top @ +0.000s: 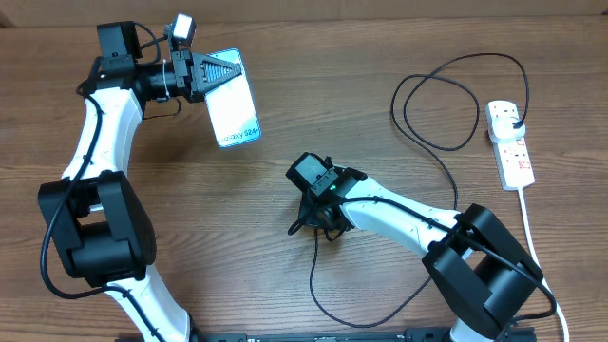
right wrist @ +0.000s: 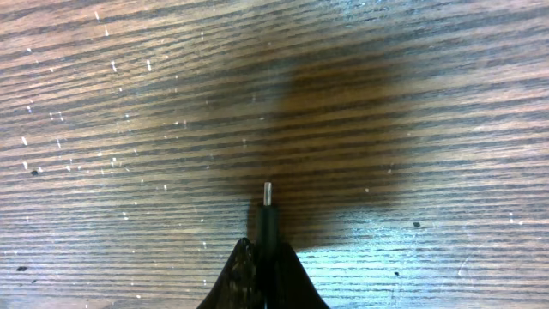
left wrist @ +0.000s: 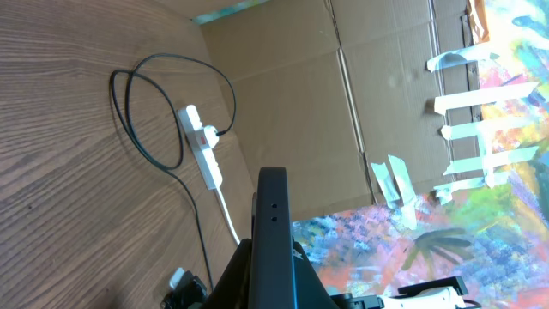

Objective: Plug charger to phone and switch on socket
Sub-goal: 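Close the right gripper on the cable connector and lift it, then carry the connector toward the phone's bottom port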

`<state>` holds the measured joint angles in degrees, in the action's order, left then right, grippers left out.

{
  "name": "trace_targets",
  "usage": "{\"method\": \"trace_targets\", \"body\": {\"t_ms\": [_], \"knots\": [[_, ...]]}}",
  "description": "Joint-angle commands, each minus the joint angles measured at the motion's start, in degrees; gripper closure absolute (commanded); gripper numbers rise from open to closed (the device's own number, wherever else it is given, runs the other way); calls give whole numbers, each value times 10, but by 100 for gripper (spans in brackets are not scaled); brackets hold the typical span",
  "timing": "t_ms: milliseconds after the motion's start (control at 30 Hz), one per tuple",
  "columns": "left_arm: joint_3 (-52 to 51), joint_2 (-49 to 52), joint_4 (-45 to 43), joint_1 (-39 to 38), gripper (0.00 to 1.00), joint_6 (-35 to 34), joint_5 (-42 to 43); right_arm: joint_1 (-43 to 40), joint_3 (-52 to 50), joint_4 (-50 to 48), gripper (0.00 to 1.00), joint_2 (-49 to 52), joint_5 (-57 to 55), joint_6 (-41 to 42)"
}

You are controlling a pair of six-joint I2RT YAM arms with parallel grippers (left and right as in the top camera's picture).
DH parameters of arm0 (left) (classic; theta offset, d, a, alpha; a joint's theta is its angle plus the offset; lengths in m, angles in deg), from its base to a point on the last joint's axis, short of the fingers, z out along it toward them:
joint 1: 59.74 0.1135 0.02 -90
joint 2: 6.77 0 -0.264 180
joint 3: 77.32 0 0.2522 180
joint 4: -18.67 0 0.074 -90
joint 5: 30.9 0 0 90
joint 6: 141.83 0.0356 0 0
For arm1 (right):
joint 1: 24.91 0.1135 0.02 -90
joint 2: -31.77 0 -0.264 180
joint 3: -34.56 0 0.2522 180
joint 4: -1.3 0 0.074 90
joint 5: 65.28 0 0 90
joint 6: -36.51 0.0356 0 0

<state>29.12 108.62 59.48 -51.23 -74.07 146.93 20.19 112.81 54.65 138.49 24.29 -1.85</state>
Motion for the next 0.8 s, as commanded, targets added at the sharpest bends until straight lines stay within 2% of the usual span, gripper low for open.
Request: {"method": "trace_targets", "body": {"t_ms": [0, 200, 367, 533, 633, 767], "knots": [[13, -19, -1, 2, 96, 9, 16, 3, -3, -3, 96, 3, 1, 7], [13, -19, -1, 6, 96, 9, 17, 2, -2, -3, 96, 3, 10, 6], [13, -19, -10, 6, 96, 9, 28, -9, 9, -4, 96, 3, 61, -4], [13, -19, -22, 6, 96, 8, 28, -43, 32, -38, 96, 3, 192, -53], [13, -19, -28, 7, 96, 7, 28, -69, 36, -95, 96, 3, 316, -79], [13, -19, -60, 10, 96, -32, 27, -105, 36, -183, 96, 3, 455, -80]]}}
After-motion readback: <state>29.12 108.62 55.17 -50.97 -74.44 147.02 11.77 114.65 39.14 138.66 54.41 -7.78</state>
